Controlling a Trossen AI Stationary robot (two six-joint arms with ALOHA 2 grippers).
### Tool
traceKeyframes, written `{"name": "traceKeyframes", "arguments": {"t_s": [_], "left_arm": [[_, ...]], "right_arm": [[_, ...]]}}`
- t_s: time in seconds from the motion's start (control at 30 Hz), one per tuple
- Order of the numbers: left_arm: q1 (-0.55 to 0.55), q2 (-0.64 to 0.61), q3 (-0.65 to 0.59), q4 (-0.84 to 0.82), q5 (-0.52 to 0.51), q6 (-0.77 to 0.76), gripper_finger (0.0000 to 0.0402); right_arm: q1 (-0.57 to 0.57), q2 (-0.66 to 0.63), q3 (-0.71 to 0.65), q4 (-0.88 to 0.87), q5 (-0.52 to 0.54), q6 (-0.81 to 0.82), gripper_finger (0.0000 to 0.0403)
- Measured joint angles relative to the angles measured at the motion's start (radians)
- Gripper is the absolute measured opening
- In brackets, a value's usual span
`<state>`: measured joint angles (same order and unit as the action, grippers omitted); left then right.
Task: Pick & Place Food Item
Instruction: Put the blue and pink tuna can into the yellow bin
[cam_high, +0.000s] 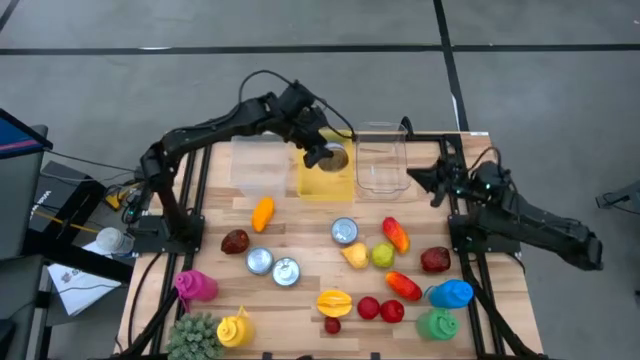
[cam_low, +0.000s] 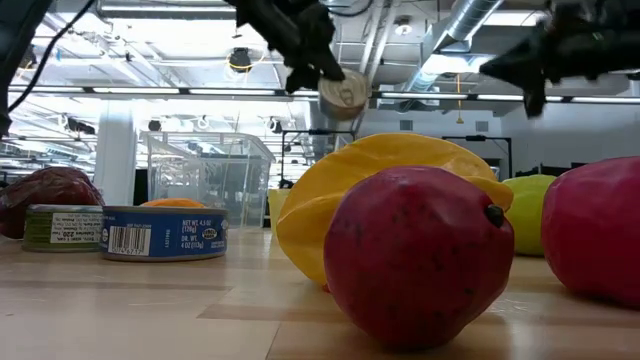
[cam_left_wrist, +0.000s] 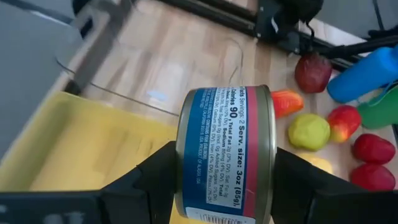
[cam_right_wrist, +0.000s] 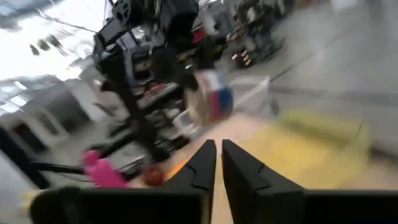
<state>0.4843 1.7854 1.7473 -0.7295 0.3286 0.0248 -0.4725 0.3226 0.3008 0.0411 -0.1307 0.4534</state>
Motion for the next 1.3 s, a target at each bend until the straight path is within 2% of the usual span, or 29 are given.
{"name": "traceKeyframes", "arguments": {"t_s": [0.13,0.4,0.53,0.67,0.8,0.97,1.17,1.3], "left_arm": [[0.002,-0.044,0.0,0.019,-0.001,-0.002,0.0186],[-0.002,-0.099,0.0,0.01,0.026,0.022,0.0183],[-0.002,-0.1,0.0,0.006,0.038,0.023,0.0192],[-0.002,-0.099,0.0,-0.003,0.038,0.053,0.019],[-0.006,-0.099,0.0,-0.004,0.039,0.055,0.0183],[-0.013,-0.11,0.0,0.003,0.039,0.077,0.0196],[-0.015,-0.116,0.0,0.02,0.045,0.083,0.0183],[-0.019,-0.117,0.0,0.023,0.054,0.083,0.0191]], "right_arm": [[0.002,0.23,0.166,-0.019,0.002,-0.182,0.0076],[0.03,0.681,0.562,-0.12,-0.003,-0.381,0.0246],[0.037,0.864,0.755,-0.215,-0.041,-0.435,0.0301],[0.031,0.985,0.905,-0.299,-0.185,-0.477,0.0319],[0.024,1.06,0.994,-0.386,-0.2,-0.514,0.0322],[-0.001,1.104,1.016,-0.378,-0.237,-0.518,0.0322],[-0.008,1.107,1.017,-0.356,-0.241,-0.558,0.0317],[-0.01,1.104,1.017,-0.342,-0.262,-0.558,0.0306]]}}
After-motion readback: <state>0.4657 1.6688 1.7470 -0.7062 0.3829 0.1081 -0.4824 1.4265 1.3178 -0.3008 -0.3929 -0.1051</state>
